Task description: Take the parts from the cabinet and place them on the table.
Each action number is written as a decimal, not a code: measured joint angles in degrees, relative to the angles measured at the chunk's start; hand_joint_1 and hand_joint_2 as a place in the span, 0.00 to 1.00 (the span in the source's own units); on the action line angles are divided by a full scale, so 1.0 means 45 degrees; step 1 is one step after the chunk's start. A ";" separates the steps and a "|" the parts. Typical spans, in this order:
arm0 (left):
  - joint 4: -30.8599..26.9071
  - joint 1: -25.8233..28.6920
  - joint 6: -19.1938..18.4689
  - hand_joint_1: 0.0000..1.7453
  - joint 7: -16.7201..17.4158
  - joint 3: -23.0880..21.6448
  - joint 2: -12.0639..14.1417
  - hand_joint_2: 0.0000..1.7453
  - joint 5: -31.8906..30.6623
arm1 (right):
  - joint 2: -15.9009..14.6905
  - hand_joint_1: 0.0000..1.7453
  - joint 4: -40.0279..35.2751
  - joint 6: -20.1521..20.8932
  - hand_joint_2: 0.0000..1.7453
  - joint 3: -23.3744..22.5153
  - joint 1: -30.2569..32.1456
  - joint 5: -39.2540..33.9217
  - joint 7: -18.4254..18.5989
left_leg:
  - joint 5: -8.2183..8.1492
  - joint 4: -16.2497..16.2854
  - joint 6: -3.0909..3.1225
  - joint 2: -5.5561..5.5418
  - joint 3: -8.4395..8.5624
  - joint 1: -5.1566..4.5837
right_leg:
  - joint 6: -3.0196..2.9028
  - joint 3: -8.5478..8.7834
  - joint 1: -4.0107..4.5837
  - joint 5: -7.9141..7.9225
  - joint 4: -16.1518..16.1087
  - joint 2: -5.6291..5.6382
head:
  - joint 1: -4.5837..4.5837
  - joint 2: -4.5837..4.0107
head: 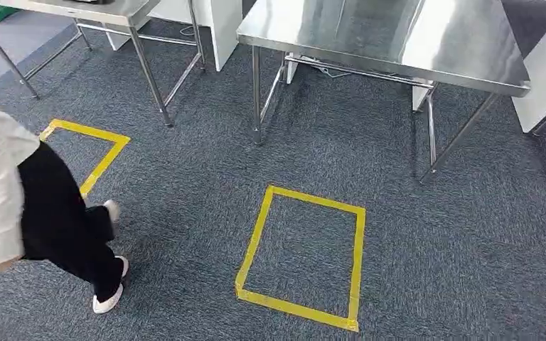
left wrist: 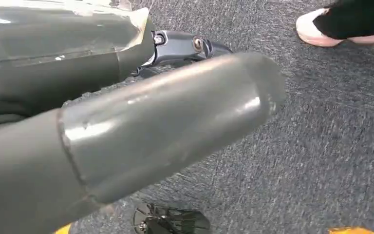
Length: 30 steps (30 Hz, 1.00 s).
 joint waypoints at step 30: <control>0.0000 0.0004 -0.0015 0.00 -0.0015 0.0005 0.0053 0.00 -0.0155 | 0.0000 0.00 0.0000 0.0024 0.00 -0.0015 0.0060 -0.0200 0.0063 | -0.0128 -0.0005 -0.0009 0.0141 0.0119 0.0042 | -0.0039 -0.0601 0.0050 -0.0097 0.0545 0.0000 | 0.0073 0.0005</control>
